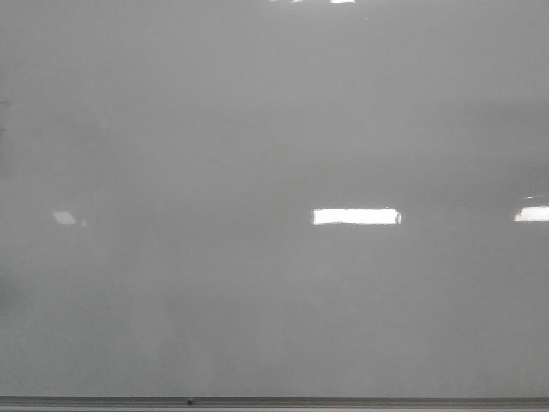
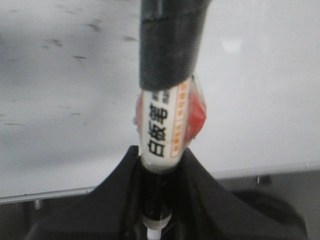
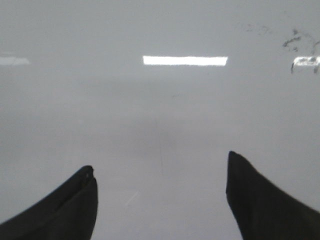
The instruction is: Write number 8 on whiteboard
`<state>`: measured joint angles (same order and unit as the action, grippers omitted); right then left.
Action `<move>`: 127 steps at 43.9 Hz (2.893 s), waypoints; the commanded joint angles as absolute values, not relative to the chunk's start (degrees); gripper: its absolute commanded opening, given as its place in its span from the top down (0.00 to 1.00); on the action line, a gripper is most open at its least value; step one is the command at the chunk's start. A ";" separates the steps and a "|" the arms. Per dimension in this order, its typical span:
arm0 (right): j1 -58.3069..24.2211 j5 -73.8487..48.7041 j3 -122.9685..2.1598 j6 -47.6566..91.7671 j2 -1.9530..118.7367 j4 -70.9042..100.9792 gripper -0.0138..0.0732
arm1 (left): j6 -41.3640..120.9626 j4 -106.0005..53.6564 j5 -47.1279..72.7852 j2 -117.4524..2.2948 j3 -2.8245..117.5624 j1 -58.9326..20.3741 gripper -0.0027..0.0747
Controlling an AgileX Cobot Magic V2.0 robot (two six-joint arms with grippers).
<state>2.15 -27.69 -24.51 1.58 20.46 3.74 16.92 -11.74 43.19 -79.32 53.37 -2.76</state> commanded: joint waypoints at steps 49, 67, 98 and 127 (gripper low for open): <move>-34.90 -58.93 -74.49 49.85 81.09 43.54 0.20 | 70.21 -30.70 63.82 -77.27 64.12 -30.38 0.99; -36.17 -59.70 -76.99 49.85 86.07 43.53 0.48 | 70.21 -31.04 63.26 -77.27 64.12 -30.38 0.99; -32.01 -57.56 -74.43 49.35 84.18 42.04 0.91 | 57.96 -32.36 59.97 -75.95 64.12 -25.89 0.39; -21.34 -23.87 -63.62 49.35 81.24 52.03 0.91 | 57.83 -48.88 42.82 -38.17 30.89 0.23 0.99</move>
<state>-21.29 -28.81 -62.16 48.98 82.27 49.43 58.32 -45.22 46.02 -41.27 30.90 0.11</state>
